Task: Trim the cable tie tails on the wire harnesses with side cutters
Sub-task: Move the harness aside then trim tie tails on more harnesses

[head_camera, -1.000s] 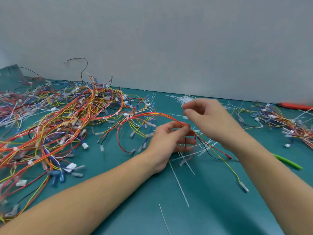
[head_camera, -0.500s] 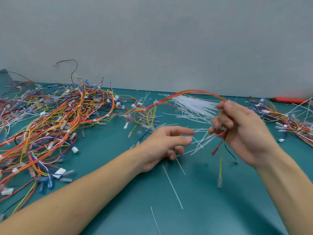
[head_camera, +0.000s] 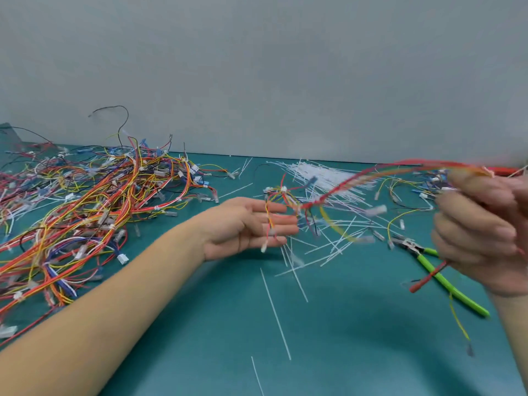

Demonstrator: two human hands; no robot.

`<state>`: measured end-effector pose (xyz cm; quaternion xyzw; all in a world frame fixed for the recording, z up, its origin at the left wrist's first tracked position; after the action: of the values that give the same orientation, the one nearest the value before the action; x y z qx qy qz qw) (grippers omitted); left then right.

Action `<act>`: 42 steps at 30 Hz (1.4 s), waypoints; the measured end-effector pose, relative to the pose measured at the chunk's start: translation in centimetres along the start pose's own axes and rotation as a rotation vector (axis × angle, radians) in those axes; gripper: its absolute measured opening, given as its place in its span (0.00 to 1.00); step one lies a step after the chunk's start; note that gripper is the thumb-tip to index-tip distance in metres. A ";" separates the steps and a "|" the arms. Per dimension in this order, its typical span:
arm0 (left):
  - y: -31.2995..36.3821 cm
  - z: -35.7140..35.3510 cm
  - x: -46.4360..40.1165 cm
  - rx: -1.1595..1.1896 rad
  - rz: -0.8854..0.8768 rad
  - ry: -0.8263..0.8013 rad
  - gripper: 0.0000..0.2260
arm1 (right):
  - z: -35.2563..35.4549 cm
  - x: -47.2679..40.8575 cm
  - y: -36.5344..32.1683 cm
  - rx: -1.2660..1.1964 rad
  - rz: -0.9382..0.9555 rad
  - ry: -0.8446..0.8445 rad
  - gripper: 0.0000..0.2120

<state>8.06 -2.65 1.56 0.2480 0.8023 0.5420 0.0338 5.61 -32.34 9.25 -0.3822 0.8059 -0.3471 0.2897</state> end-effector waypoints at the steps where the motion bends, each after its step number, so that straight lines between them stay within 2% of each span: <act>1: -0.1 0.2 -0.3 0.043 -0.002 0.046 0.29 | -0.2 0.1 0.4 -0.008 -0.038 -0.039 0.15; 3: -0.5 0.5 -0.6 0.203 0.035 0.109 0.26 | -0.7 0.3 1.2 0.044 -0.126 -0.105 0.15; 5: -0.9 0.6 -0.6 0.411 0.094 0.146 0.23 | -1.3 0.3 2.4 0.263 -0.176 -0.134 0.15; 7: -0.7 0.6 -0.5 0.468 0.107 0.163 0.20 | -1.8 0.3 3.4 0.508 -0.258 -0.162 0.15; 10: -0.1 0.4 -0.5 0.297 0.034 0.181 0.19 | -3.3 0.2 4.0 0.685 -0.490 -0.265 0.17; 13: 0.6 -0.6 -0.1 0.079 -0.096 0.214 0.10 | -4.0 -0.3 4.8 0.788 -0.678 -0.281 0.18; 16: 1.6 -1.5 0.4 -0.050 -0.236 0.197 0.06 | -4.0 -0.6 5.6 0.947 -0.756 -0.246 0.15; 18: 2.4 -2.1 0.9 -0.131 -0.324 0.164 0.06 | -4.0 -1.1 6.0 0.978 -0.759 -0.158 0.14; 21: 3.3 -3.1 1.5 -0.204 -0.464 0.121 0.06 | -3.2 -1.8 6.2 1.048 -0.727 0.058 0.13; 24: 3.3 -3.7 1.7 -0.209 -0.564 0.115 0.07 | -1.7 -2.1 5.7 1.157 -0.678 0.384 0.15; 27: 3.3 -3.7 1.8 -0.224 -0.612 0.124 0.07 | -0.7 -2.2 4.9 1.104 -0.544 0.623 0.15; 29: 3.3 -3.7 1.9 -0.214 -0.618 0.113 0.07 | -0.2 -2.3 4.5 1.058 -0.431 0.704 0.13; 33: 3.1 -4.0 2.0 -0.257 -0.588 0.034 0.06 | -0.2 -2.8 4.4 0.887 -0.215 0.712 0.08; 39: 2.7 -4.6 2.3 -0.431 -0.508 -0.051 0.06 | -0.4 -3.1 3.6 0.574 0.025 0.616 0.23; 42: 2.5 -4.5 2.3 -0.479 -0.462 -0.075 0.06 | -0.4 -3.1 3.5 0.577 0.083 0.603 0.21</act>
<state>5.54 -4.76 6.09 0.0642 0.6852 0.6838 0.2425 5.59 -28.02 7.39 -0.1339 0.7390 -0.6431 0.1496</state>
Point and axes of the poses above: each hand's wrist, its own x-axis away from the middle knuckle, its own z-axis out of the back of the hand, y = z × x, the point moved 3 cm from there along -x, towards the middle knuckle, and after that the axes turned 2 degrees about -z, right-handed, at the moved point
